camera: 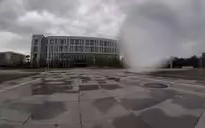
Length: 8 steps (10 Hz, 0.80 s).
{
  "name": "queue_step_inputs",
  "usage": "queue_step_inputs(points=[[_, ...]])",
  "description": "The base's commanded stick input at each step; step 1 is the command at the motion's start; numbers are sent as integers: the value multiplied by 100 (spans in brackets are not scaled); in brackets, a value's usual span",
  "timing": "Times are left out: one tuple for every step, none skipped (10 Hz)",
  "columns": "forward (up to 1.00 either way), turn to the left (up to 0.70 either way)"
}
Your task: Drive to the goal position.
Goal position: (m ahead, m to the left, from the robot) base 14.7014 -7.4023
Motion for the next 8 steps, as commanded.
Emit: queue_step_inputs(points=[[70, 0], [70, 0], [70, 0], [70, 0], [70, 0], [70, 0], [70, 0], [70, 0]])
